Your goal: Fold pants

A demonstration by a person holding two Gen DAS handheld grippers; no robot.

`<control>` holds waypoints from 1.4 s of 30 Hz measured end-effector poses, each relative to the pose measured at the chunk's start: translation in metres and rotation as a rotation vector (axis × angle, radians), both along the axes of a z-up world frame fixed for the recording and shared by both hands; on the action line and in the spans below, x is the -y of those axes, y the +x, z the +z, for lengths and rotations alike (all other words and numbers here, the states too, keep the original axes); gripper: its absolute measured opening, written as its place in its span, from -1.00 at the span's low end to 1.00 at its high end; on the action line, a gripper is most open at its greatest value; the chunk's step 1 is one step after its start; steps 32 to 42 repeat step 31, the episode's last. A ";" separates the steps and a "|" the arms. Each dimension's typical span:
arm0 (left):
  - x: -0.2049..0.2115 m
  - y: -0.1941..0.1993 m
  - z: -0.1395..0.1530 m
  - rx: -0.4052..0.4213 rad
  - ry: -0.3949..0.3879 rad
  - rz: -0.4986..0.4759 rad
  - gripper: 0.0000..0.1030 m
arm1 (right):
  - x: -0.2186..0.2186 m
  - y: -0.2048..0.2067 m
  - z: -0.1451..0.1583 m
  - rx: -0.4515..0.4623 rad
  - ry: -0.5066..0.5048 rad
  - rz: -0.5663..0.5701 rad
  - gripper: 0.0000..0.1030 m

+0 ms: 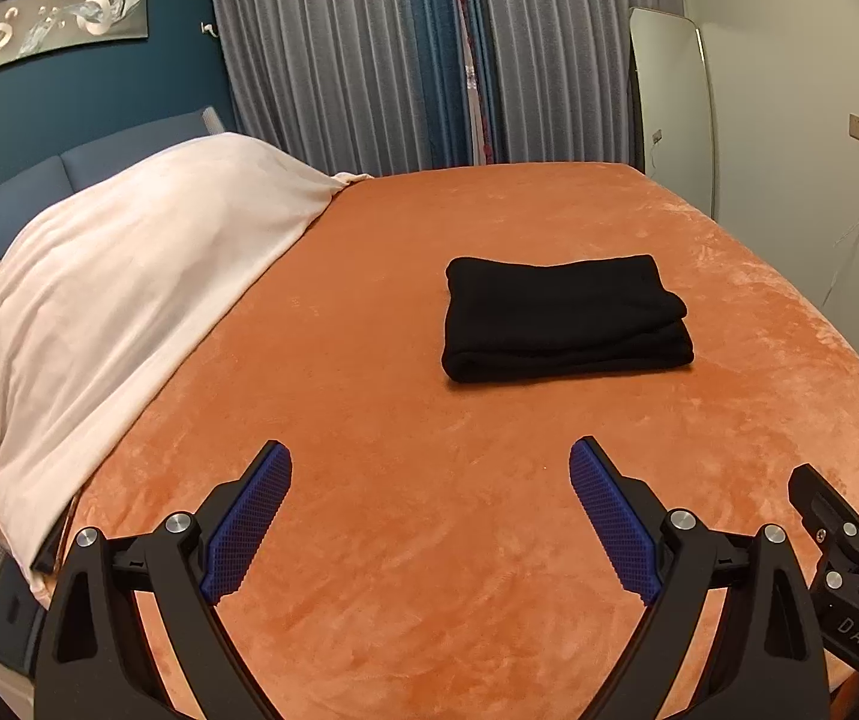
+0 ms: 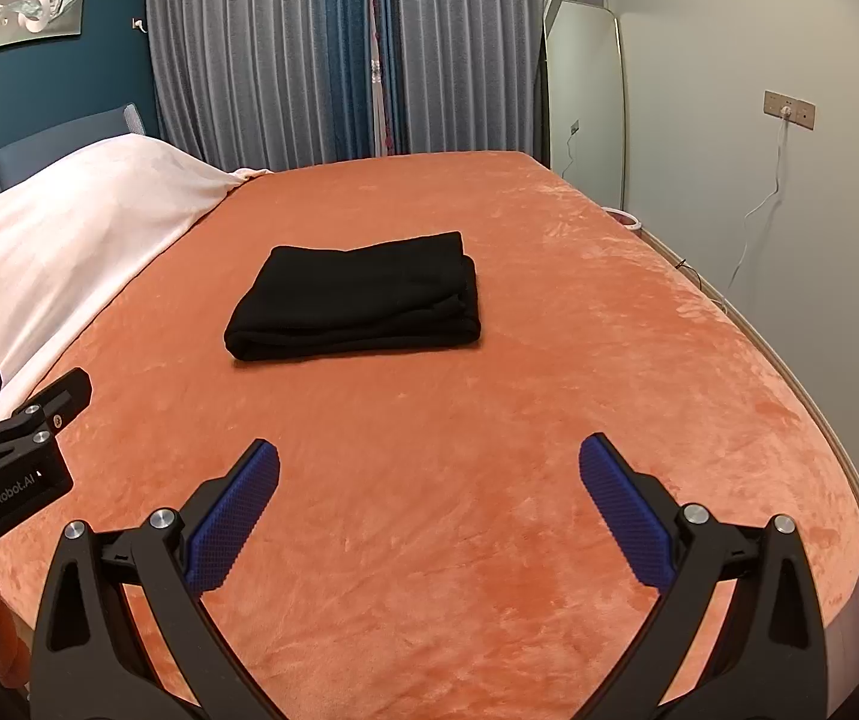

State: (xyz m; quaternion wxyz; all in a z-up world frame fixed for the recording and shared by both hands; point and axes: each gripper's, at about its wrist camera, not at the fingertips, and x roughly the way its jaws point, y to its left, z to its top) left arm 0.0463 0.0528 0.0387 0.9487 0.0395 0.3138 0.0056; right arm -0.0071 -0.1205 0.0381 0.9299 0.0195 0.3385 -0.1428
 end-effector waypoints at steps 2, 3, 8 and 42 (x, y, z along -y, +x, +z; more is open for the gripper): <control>0.000 0.001 0.000 -0.001 0.001 -0.005 0.79 | 0.000 0.000 0.000 0.001 0.000 -0.002 0.91; 0.000 0.001 0.001 0.000 0.004 -0.001 0.79 | 0.001 0.000 0.000 0.000 0.001 0.000 0.91; 0.000 0.001 0.002 0.004 0.006 0.013 0.79 | 0.001 0.000 0.000 0.002 0.000 -0.002 0.91; -0.001 -0.016 -0.007 -0.017 -0.036 -0.039 0.79 | 0.002 -0.006 -0.004 -0.007 0.007 -0.003 0.91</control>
